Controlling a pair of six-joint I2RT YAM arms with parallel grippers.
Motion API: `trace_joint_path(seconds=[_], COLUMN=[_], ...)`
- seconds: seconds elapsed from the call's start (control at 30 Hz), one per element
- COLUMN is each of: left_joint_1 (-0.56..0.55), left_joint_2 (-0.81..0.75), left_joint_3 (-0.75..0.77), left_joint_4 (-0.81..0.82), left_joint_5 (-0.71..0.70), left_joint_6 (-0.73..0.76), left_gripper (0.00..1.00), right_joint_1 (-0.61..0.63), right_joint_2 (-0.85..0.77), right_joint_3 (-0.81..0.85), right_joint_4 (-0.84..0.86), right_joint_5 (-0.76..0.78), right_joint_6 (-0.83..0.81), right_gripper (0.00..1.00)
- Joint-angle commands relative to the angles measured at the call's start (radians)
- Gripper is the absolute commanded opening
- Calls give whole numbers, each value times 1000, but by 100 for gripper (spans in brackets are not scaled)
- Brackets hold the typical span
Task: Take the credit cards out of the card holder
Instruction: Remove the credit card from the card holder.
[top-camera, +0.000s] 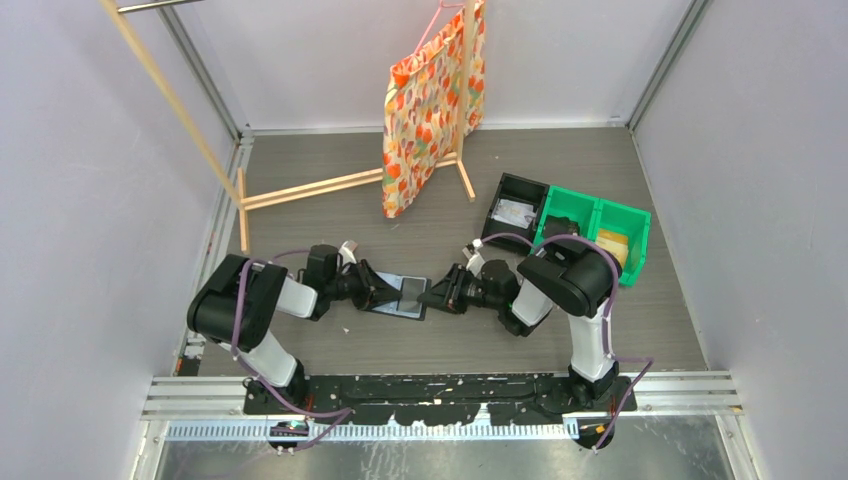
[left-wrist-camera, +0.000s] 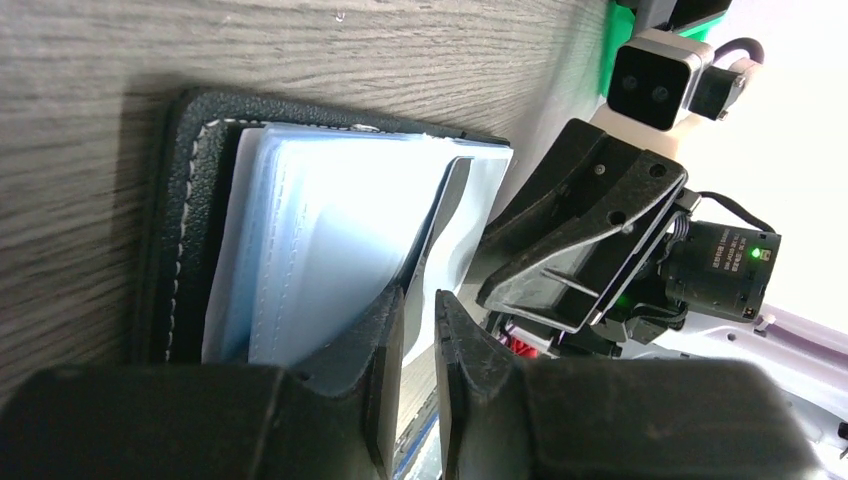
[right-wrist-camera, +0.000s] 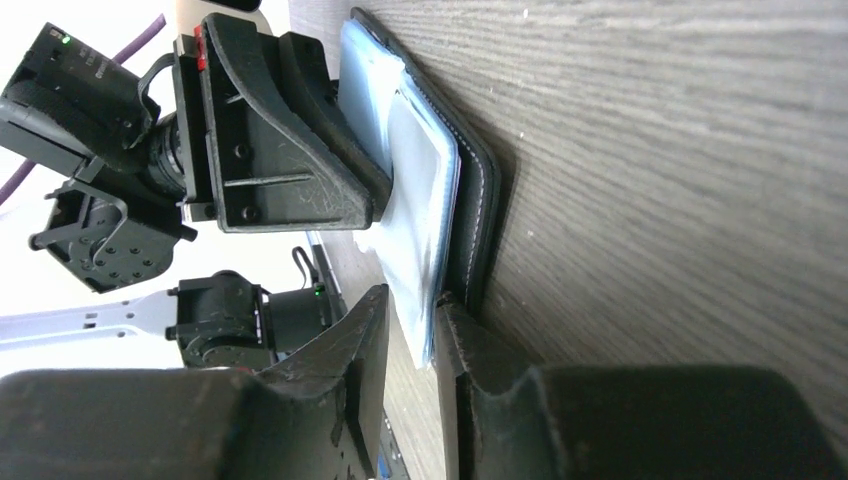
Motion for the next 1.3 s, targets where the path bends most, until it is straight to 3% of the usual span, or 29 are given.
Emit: trace_joint_path(seconds=[0.0,0.47,0.63,1.27], left_joint_1=[-4,-2,12,44], left_joint_2=[12,8,4,-35], left_joint_3=[-6,-9,-5,-16], left_joint_4=[58,51,38,-50], left_joint_5=[20,16,23,28], left_joint_6=[-10,-13,-9,29], left_gripper=[19,20,24,28], right_joint_1=[1,2,1,1], right_joint_2=[22,73,67,5], right_joint_3=[-26,4,5,25], right_joint_4=[131,186,188,188], right_joint_5=[-30,-5,-21,-94], right_joint_6=[103,143,114,71], right_gripper=[30,16,1,1])
